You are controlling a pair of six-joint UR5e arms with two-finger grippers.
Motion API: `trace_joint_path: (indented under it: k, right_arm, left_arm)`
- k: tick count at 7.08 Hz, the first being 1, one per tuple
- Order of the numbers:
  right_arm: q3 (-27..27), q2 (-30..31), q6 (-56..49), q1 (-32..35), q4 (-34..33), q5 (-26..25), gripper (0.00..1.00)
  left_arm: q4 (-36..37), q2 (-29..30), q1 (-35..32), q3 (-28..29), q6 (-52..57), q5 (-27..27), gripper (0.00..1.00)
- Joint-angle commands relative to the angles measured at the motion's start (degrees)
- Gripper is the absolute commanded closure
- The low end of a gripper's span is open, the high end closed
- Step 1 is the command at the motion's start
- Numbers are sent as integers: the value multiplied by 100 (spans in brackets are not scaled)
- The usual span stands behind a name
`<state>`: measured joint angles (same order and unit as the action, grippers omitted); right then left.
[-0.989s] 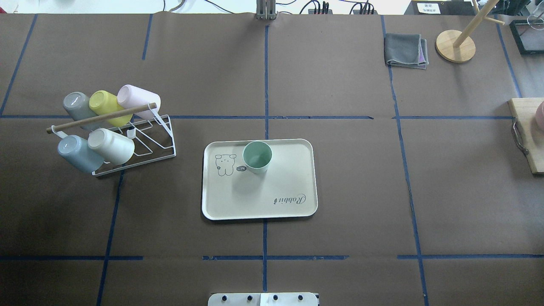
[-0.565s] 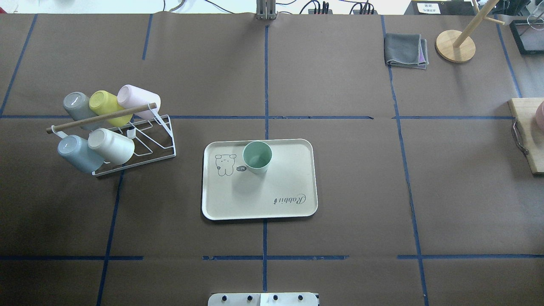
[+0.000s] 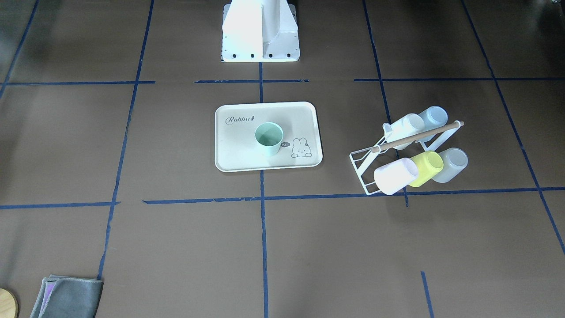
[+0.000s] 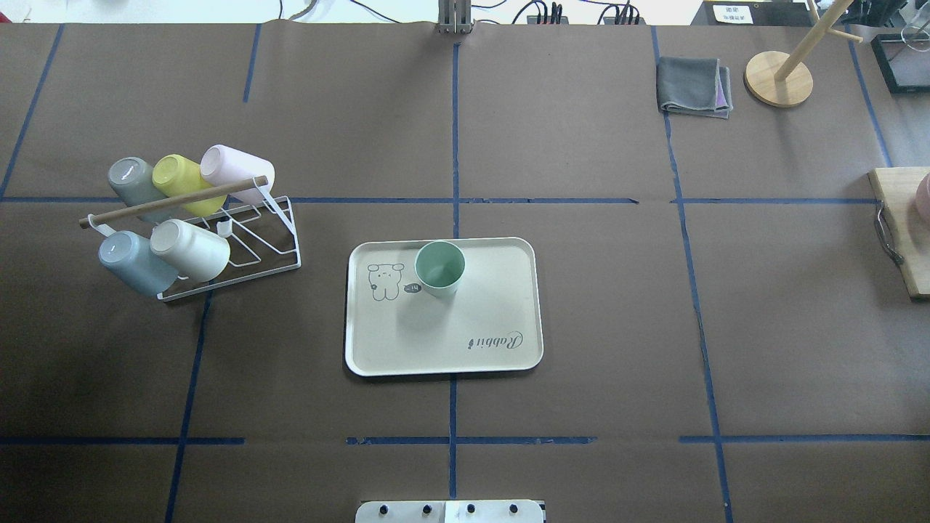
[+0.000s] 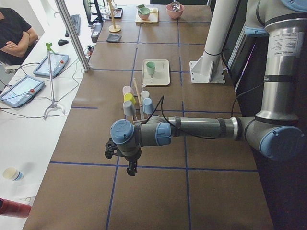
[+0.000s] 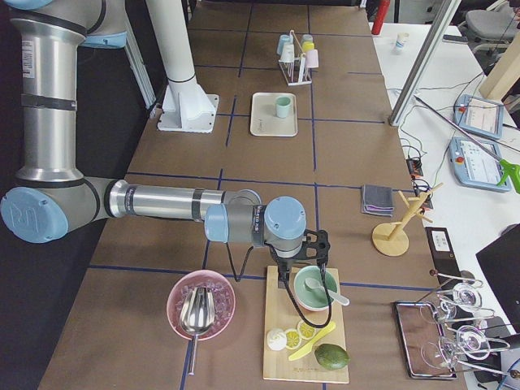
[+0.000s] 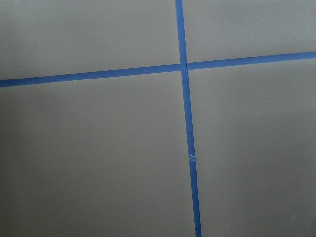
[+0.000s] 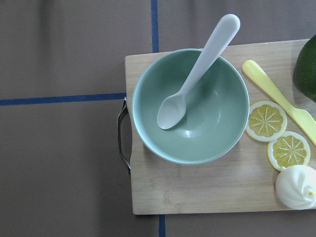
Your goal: Pick up and place green cup on tray
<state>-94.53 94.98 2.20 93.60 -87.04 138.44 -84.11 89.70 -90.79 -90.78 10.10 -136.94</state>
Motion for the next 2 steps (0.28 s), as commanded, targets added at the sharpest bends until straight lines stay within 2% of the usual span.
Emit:
trace_joint_path:
  k: [1, 2]
  right_arm:
    - [-4, -6, 0, 0, 3, 7, 0]
    - [-13, -15, 9, 0, 3, 8, 0]
  left_arm:
    - [0, 3, 0, -1, 0, 1, 0]
    - [0, 3, 0, -1, 9, 1, 0]
